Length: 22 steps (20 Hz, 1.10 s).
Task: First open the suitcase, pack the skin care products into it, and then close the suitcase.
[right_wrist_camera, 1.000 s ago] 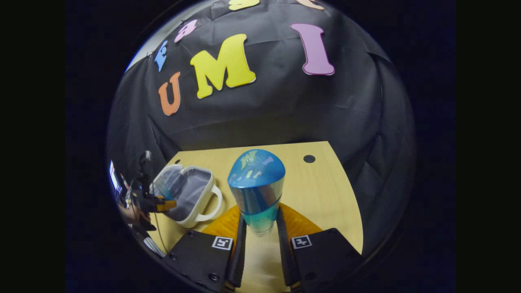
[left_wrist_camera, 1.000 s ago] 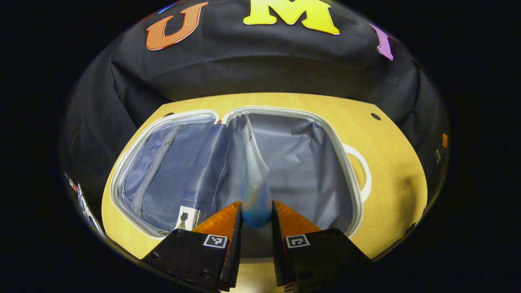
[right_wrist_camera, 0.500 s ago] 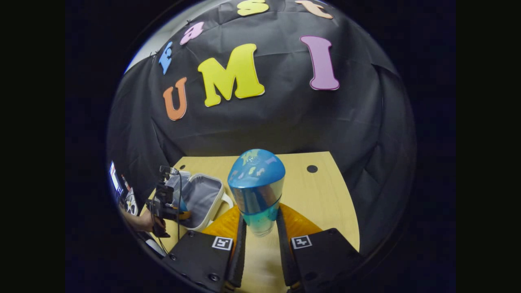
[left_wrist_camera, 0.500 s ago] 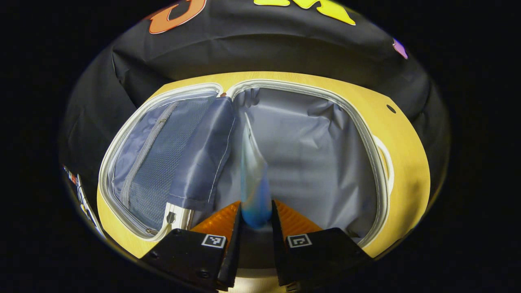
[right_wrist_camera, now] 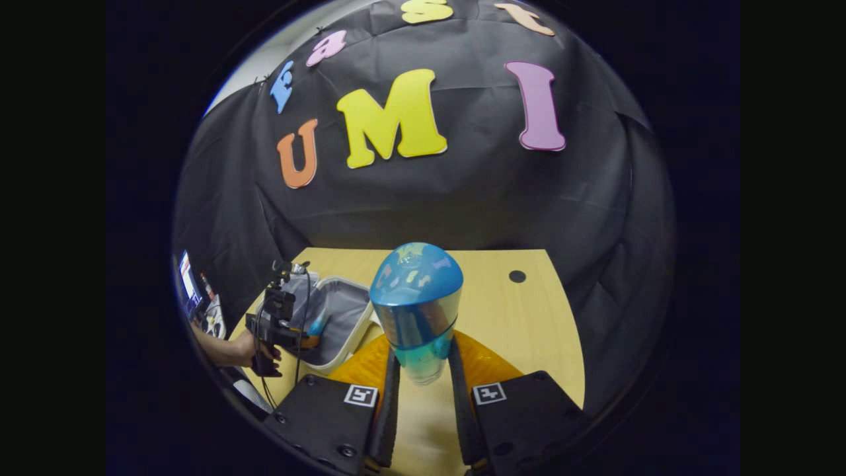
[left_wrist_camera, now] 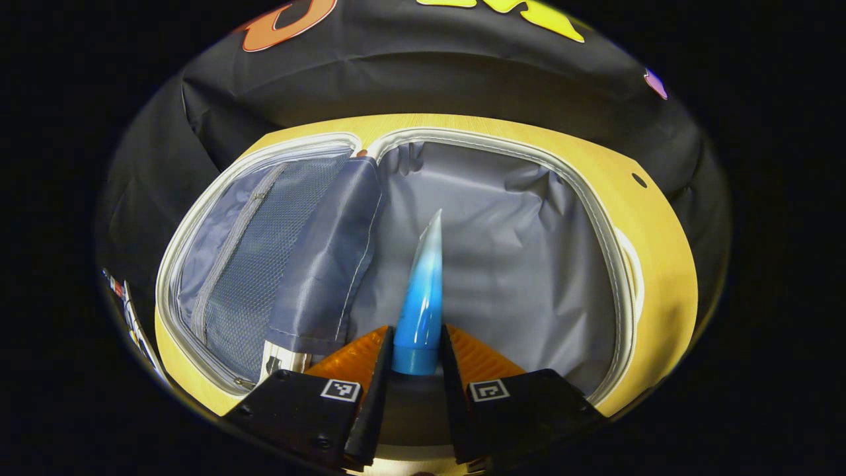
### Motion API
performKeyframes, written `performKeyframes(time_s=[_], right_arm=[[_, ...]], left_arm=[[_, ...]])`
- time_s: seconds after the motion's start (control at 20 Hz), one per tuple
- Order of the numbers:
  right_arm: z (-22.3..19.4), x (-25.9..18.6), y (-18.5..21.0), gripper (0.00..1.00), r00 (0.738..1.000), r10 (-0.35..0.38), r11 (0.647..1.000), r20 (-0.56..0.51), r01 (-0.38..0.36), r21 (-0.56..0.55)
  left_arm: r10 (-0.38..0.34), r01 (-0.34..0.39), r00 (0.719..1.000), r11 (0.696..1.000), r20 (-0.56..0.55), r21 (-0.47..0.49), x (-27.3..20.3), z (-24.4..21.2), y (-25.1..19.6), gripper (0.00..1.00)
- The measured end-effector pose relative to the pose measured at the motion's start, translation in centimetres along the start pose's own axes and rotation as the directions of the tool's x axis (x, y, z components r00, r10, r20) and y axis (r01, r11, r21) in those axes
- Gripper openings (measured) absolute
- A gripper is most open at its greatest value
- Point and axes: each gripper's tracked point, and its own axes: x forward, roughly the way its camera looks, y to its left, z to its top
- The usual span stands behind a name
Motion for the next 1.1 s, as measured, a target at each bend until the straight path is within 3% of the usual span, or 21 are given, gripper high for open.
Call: performKeyframes(time_s=[0.1,0.2,0.25,0.4,0.45,0.5,0.55,0.7,1.0,1.1], right_arm=[[-0.5,1.1,2.8,0.35,0.998,0.050,0.998,-0.028,-0.051,-0.025],[-1.1,2.8,6.2,0.36,0.992,0.107,0.992,-0.065,-0.111,-0.057],[-1.4,3.6,7.9,0.36,0.988,0.135,0.988,-0.081,-0.141,-0.069],[-2.0,7.9,13.8,0.35,0.969,0.213,0.975,-0.125,-0.219,-0.038],[-2.4,9.4,15.5,0.35,0.963,0.229,0.971,-0.144,-0.235,-0.030],[-3.2,11.0,17.2,0.35,0.955,0.244,0.968,-0.168,-0.251,-0.020],[-4.2,12.5,18.8,0.35,0.946,0.254,0.965,-0.200,-0.261,-0.008],[-8.8,17.3,22.4,0.36,0.910,0.257,0.966,-0.324,-0.251,0.062],[-15.2,22.2,23.5,0.36,0.846,0.186,0.978,-0.500,-0.110,0.178],[-14.9,22.9,23.2,0.36,0.850,0.178,0.973,-0.496,-0.078,0.216]], left_arm=[[-0.041,0.042,0.999,0.999,0.019,-0.012,-0.5,0.2,-0.8,0.51],[-0.068,0.069,0.997,0.997,0.048,-0.016,-1.4,0.6,-1.4,0.82],[-0.077,0.078,0.994,0.997,0.075,-0.017,-2.4,1.1,-1.5,0.77],[-0.075,0.077,0.973,0.997,0.217,-0.001,-7.0,3.5,0.2,0.86],[-0.059,0.060,0.966,0.998,0.252,0.003,-8.5,4.0,1.3,0.99],[-0.044,0.045,0.960,0.999,0.275,0.005,-9.7,4.2,2.5,0.95],[-0.026,0.027,0.957,1.000,0.290,0.000,-10.9,4.3,3.9,1.00],[0.001,0.012,0.955,0.999,0.295,-0.042,-13.7,2.8,7.3,0.97],[0.061,-0.021,0.976,0.981,0.208,-0.192,-13.6,-3.1,12.5,0.97],[0.072,-0.025,0.978,0.972,0.198,-0.233,-13.9,-4.3,13.6,0.98]])
